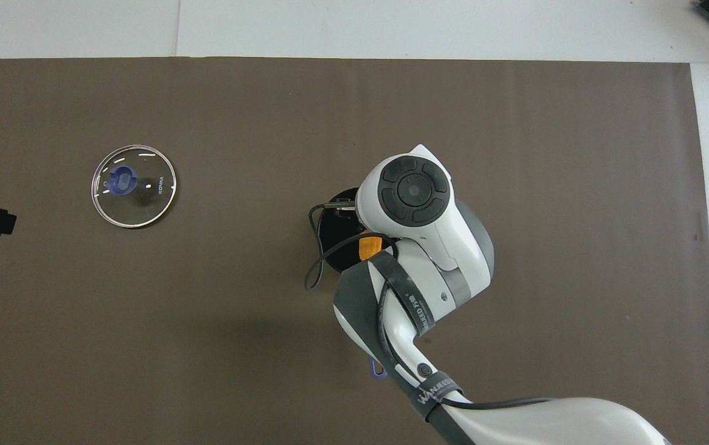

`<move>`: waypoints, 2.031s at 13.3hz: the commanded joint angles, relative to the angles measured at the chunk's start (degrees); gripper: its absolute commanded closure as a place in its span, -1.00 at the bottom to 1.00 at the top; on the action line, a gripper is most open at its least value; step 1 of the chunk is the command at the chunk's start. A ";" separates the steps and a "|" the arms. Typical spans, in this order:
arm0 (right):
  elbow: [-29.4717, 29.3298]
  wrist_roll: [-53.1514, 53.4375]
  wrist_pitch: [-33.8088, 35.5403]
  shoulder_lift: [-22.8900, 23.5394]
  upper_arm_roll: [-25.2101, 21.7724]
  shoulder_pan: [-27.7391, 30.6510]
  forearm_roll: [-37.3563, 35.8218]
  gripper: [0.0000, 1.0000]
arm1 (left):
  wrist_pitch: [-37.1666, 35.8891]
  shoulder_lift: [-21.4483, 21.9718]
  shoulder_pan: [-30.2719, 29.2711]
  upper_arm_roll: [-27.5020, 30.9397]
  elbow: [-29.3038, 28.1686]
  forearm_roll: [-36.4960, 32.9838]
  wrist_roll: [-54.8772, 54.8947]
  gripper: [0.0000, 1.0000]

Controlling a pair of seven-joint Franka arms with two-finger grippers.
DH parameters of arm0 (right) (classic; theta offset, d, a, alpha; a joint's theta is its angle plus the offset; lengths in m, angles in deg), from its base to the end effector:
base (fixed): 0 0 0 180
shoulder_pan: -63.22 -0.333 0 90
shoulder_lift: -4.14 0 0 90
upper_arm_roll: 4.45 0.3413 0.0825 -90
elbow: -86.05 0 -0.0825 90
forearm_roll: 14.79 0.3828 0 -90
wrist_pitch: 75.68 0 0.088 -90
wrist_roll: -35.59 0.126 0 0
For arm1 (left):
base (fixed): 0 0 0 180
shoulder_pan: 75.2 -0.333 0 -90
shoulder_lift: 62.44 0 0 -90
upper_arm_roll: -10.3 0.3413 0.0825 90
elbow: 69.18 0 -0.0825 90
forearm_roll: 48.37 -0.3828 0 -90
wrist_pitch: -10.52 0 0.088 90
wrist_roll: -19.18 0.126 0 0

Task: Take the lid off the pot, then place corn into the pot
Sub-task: 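Carry the yellow corn over the pot with the right gripper, then open the right gripper to drop the corn into the pot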

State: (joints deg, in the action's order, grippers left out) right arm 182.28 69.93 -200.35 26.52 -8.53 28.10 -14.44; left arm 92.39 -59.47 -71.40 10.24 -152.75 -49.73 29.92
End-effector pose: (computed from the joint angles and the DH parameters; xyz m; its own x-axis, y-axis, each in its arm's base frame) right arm 0.5819 0.3567 0.3909 0.9934 -0.0558 0.1002 -0.0518 -0.9978 -0.0421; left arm 0.5187 -0.0318 0.6980 0.9684 -0.2488 0.0174 -0.2482 -0.9683 -0.0272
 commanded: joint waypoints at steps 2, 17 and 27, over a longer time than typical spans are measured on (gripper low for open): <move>0.98 -0.85 -3.46 2.05 0.47 -0.83 0.27 1.00 | -0.31 1.16 0.16 -0.11 -1.15 0.57 -0.28 -1.00; 1.95 -4.37 -3.56 1.88 0.47 -0.30 0.88 -1.00 | -0.31 1.16 -0.37 -0.03 -1.16 0.57 -0.45 -1.00; -0.16 -12.77 10.31 -12.35 -0.31 12.25 2.03 -1.00 | -0.31 1.16 -0.37 -0.03 -1.24 0.57 -0.45 -1.00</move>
State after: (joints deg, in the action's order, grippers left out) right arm 182.31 62.19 -192.52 15.73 -9.08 37.75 -13.62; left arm 92.38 -59.47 -71.59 10.19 -152.76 -49.73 29.92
